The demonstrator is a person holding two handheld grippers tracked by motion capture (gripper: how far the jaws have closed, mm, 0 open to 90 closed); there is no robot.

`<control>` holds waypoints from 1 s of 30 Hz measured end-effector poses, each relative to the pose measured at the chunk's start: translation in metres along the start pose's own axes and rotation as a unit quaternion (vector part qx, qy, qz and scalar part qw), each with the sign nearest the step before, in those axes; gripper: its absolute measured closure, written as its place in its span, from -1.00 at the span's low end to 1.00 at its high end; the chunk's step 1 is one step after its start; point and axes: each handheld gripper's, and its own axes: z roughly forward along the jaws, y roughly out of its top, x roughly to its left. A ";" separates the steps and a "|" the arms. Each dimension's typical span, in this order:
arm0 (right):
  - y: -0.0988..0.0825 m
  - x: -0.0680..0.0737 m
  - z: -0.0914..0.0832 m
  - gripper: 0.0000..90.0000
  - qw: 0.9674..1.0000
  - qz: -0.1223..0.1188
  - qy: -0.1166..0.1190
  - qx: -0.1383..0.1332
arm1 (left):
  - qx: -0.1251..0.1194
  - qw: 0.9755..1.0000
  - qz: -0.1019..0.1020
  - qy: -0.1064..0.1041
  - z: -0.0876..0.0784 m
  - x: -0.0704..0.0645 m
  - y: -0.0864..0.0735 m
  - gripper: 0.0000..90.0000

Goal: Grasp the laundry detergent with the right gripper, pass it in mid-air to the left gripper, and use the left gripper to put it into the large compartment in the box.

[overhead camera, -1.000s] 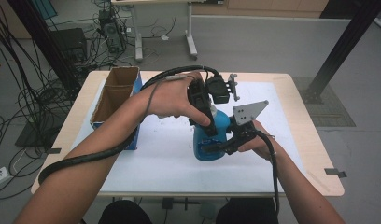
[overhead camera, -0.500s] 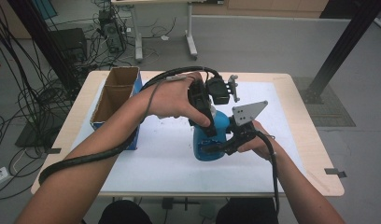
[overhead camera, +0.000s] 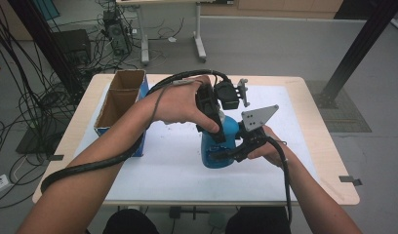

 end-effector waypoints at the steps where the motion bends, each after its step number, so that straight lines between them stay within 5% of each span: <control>1: 0.000 0.000 0.000 -0.03 1.000 0.000 0.001 0.000 | 0.000 1.000 0.000 0.000 0.000 0.000 0.000 -0.16; 30: -0.002 -0.005 -0.004 -0.09 1.000 0.011 0.001 -0.013 | 0.006 1.000 0.001 0.014 -0.002 0.001 0.007 -0.16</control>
